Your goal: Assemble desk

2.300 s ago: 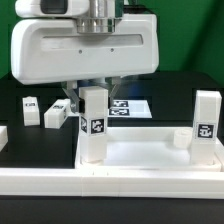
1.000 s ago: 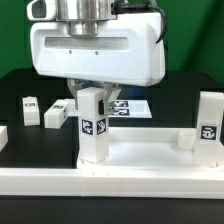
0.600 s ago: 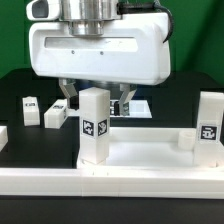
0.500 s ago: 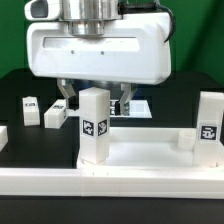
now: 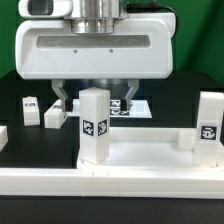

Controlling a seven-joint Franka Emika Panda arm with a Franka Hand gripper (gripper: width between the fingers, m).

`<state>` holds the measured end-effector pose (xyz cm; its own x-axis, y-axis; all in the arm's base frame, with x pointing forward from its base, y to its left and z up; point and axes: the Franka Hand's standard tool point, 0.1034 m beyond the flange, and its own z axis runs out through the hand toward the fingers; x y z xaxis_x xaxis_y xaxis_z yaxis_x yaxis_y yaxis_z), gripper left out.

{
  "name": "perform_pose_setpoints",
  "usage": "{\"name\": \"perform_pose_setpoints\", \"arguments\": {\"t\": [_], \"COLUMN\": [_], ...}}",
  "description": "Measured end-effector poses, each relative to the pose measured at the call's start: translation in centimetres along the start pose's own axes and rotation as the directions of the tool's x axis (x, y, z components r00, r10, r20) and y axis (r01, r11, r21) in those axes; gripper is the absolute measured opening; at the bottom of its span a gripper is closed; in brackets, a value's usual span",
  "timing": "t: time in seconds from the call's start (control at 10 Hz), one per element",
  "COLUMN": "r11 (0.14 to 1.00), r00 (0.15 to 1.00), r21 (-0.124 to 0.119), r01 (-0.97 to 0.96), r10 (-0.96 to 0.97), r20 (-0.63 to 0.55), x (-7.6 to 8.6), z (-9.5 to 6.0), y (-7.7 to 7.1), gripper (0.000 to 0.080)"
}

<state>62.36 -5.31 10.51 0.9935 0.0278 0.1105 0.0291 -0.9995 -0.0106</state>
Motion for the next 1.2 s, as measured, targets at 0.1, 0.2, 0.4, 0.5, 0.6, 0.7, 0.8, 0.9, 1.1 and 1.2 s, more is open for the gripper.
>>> {"name": "perform_pose_setpoints", "arguments": {"t": [0.1, 0.2, 0.4, 0.5, 0.6, 0.7, 0.8, 0.9, 1.1, 1.2], "r11": [0.991, 0.968, 0.915, 0.874, 0.824, 0.780, 0.721, 0.699, 0.703, 0.704], "r00": [0.991, 0.968, 0.915, 0.875, 0.824, 0.781, 0.722, 0.700, 0.704, 0.705], "r21": [-0.008, -0.014, -0.020, -0.021, -0.027, -0.033, -0.038, -0.039, -0.039, -0.039], "r01": [0.132, 0.251, 0.403, 0.485, 0.566, 0.625, 0.692, 0.714, 0.711, 0.709], "r10": [-0.133, -0.251, -0.403, -0.485, -0.566, -0.624, -0.692, -0.714, -0.710, -0.708], "r20": [-0.006, -0.010, -0.002, 0.001, 0.008, 0.016, 0.028, 0.032, 0.032, 0.032], "x": [0.1, 0.2, 0.1, 0.1, 0.1, 0.1, 0.1, 0.1, 0.1, 0.1], "z": [0.0, 0.0, 0.1, 0.1, 0.1, 0.1, 0.1, 0.0, 0.1, 0.1], "y": [0.0, 0.0, 0.3, 0.6, 0.7, 0.8, 1.0, 1.1, 1.1, 1.1], "gripper": [0.0648, 0.0648, 0.0648, 0.0648, 0.0648, 0.0648, 0.0648, 0.0648, 0.0517, 0.0379]}}
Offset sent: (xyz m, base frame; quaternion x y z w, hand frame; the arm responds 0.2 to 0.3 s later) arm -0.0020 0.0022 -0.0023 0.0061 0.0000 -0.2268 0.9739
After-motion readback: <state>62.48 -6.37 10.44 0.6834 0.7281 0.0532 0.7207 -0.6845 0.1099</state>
